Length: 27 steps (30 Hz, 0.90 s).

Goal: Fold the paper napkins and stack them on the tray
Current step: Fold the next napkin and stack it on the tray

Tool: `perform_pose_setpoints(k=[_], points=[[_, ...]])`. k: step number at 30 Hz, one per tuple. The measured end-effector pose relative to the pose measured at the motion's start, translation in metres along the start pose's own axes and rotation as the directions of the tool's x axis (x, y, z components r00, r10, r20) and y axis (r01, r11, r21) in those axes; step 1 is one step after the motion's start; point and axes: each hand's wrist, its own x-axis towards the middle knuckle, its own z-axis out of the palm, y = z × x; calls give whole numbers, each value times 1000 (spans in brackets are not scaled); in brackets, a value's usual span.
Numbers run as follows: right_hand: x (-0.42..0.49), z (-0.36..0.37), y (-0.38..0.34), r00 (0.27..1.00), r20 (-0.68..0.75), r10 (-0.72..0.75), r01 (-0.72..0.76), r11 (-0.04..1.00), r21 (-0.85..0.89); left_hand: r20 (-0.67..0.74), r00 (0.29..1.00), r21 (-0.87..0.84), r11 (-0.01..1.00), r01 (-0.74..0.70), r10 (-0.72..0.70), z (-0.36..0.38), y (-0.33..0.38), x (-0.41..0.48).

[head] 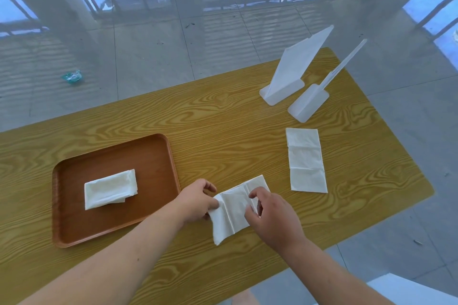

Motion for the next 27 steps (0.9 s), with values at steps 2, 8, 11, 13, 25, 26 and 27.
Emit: perform_pose_setpoints(k=[2, 8, 11, 13, 25, 26, 27], points=[[-4, 2, 2, 995, -39, -91, 90, 996, -27, 49, 998, -237, 970, 58, -48, 1, 3, -3], [0, 15, 4, 952, 255, -172, 212, 967, -141, 160, 985, -650, 745, 153, -63, -7, 24, -13], [11, 22, -9, 968, 137, -209, 208, 978, 21, 198, 979, -703, 690, 171, -41, -12, 30, -18], [21, 17, -20, 994, 1, -107, 102, 952, 290, 175, 984, -676, 725, 131, -15, -17, 31, -20], [52, -40, -28, 804, 579, 134, -595, 184, 783, 334, 894, -232, 946, -228, 297, -51, 26, -35], [52, -40, -27, 789, 599, 136, -614, 160, 773, 347, 894, -227, 950, -214, 284, -48, 26, -34], [53, -40, -27, 775, 615, 144, -631, 142, 763, 357, 895, -228, 954, -195, 268, -45, 25, -33]])
